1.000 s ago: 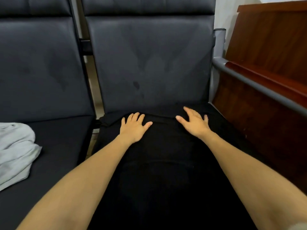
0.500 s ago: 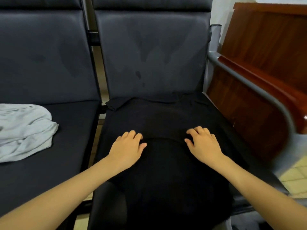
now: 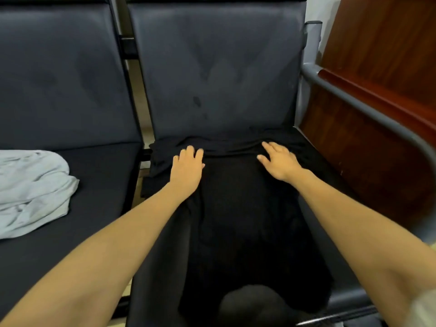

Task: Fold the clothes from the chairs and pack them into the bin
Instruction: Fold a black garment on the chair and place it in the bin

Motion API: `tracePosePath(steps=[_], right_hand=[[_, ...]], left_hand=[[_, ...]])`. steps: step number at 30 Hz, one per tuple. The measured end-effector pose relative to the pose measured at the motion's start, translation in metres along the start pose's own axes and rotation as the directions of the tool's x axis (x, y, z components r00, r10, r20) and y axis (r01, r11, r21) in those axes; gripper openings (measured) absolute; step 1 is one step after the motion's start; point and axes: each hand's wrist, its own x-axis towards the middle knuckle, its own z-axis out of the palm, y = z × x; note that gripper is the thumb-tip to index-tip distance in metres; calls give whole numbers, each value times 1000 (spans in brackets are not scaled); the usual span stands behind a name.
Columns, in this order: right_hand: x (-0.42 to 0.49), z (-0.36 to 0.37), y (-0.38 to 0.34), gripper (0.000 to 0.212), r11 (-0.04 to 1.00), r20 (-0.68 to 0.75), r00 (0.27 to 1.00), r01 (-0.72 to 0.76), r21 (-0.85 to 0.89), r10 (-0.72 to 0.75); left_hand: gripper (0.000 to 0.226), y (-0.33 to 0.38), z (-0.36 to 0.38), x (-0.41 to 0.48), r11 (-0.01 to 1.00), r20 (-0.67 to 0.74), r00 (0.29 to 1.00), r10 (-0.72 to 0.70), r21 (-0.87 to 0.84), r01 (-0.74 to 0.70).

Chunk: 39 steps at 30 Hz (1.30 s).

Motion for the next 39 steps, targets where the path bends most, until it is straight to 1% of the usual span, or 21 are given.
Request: tracePosePath(steps=[2, 3, 5, 7, 10, 13, 15, 17, 19, 20, 21, 22, 23, 25, 27, 29, 31, 33, 35, 37, 39], right_hand=[[-11, -3, -7, 52, 997, -165, 985, 61, 44, -53], [-23, -6, -12, 45, 991, -210, 971, 126, 43, -115], [-56, -5, -17, 33, 969, -218, 946, 248, 13, -239], [-89, 0, -14, 28, 958, -212, 936, 285, -18, -282], [-122, 7, -1, 30, 968, -172, 953, 242, -63, -250], [-121, 9, 6, 40, 979, -37, 981, 187, -87, -191], [-111, 4, 6, 45, 990, 35, 990, 136, -37, -135], [-108, -2, 6, 47, 990, 15, 992, 127, 62, -128], [-123, -7, 6, 40, 959, -137, 962, 254, 127, -237], [-137, -9, 8, 31, 927, -202, 924, 352, 129, -323], [-153, -10, 12, 20, 888, -223, 882, 447, 111, -416], [-171, -12, 16, 11, 846, -195, 841, 527, 85, -504], [-189, -13, 21, 9, 807, -139, 806, 587, 62, -575], [-221, -15, 31, 20, 773, -32, 774, 633, 44, -632], [-242, -16, 40, 30, 794, 37, 793, 607, 44, -608], [-253, -16, 49, 33, 828, 79, 825, 560, 30, -560], [-258, -13, 52, 32, 861, 73, 859, 508, -2, -506], [-260, -10, 47, 28, 892, 22, 893, 451, -35, -450], [-268, -12, 36, 27, 919, -21, 922, 384, -91, -387], [-279, -22, 25, 27, 935, -66, 937, 334, -119, -343], [-293, -41, 15, 24, 948, -113, 941, 315, -50, -318]], left_hand=[[35, 11, -13, -4, 986, -65, 998, 10, -167, -21], [30, 17, -18, -11, 966, -74, 997, 35, -252, -52], [24, 25, -25, -37, 930, -26, 994, 104, -351, -106], [28, 26, -28, -65, 936, 25, 986, 166, -320, -150], [41, 20, -30, -94, 958, 92, 972, 216, -215, -192], [53, 17, -29, -99, 949, 183, 952, 247, -243, -199], [55, 19, -31, -95, 949, 252, 933, 258, -249, -195], [51, 22, -33, -98, 935, 199, 948, 248, -305, -180], [38, 22, -39, -116, 900, 48, 968, 248, -383, -211], [28, 20, -42, -130, 876, -12, 961, 277, -407, -258], [21, 18, -45, -145, 855, -46, 943, 329, -410, -318], [21, 16, -48, -159, 838, -53, 920, 388, -396, -376], [27, 13, -51, -171, 827, -22, 899, 436, -383, -411], [41, 6, -58, -187, 836, 108, 880, 464, -381, -394], [52, -2, -64, -198, 851, 230, 866, 444, -410, -328], [57, -8, -71, -207, 855, 310, 837, 450, -420, -304], [41, -11, -74, -211, 861, 339, 817, 466, -389, -329], [29, -7, -79, -211, 885, 341, 828, 446, -309, -349], [29, 2, -86, -214, 909, 334, 852, 403, -250, -332], [23, 12, -101, -223, 922, 274, 895, 352, -265, -282], [18, 19, -119, -235, 913, 202, 939, 280, -359, -195]])
